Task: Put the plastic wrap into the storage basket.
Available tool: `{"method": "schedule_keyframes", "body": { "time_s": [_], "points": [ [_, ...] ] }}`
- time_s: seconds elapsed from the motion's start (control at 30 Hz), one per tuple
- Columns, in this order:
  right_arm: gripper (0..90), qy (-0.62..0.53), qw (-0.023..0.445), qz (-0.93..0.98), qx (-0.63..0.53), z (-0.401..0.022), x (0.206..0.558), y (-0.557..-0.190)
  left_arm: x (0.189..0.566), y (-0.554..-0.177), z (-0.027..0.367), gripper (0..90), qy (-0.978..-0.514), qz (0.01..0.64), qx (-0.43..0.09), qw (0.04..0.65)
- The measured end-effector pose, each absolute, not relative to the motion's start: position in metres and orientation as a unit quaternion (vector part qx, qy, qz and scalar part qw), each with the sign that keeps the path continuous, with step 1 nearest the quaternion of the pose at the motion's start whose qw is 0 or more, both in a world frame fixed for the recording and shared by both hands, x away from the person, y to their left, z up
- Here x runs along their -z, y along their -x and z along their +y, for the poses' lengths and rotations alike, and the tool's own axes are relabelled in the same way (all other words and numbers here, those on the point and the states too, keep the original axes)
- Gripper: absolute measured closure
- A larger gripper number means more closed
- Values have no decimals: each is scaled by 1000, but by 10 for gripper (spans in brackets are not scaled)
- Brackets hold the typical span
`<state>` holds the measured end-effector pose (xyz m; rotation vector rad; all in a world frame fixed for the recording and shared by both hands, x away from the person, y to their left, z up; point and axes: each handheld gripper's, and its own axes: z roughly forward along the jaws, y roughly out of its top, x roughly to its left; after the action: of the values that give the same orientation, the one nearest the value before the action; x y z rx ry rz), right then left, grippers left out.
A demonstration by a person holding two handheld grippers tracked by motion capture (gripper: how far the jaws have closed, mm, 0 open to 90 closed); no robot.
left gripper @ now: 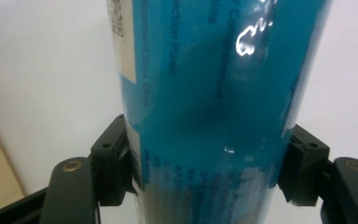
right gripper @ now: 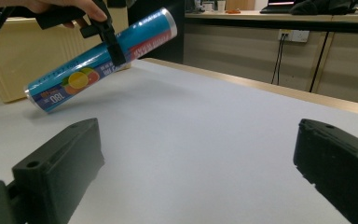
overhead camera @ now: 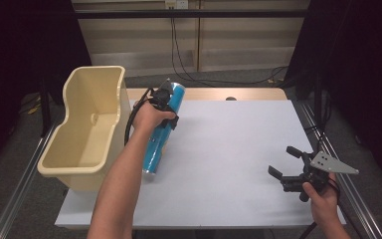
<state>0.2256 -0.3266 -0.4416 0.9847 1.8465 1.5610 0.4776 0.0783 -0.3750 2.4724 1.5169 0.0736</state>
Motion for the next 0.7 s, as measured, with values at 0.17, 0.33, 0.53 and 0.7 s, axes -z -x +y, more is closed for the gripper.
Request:
{"method": "schedule_keyframes", "body": {
  "time_s": [0.17,0.33,0.53,0.7],
  "points": [
    [7,-363,262,682,-578,-326,441,-225,381,-475,79,320,-845,515,-36,139],
    [7,-363,263,682,-578,-326,441,-225,406,-476,71,319,-851,506,-39,134],
    [7,-365,262,681,-579,-328,441,-224,431,-477,61,318,-858,499,-32,118],
    [7,-365,262,680,-579,-329,441,-224,444,-475,60,316,-861,495,-24,114]
  ]
}}
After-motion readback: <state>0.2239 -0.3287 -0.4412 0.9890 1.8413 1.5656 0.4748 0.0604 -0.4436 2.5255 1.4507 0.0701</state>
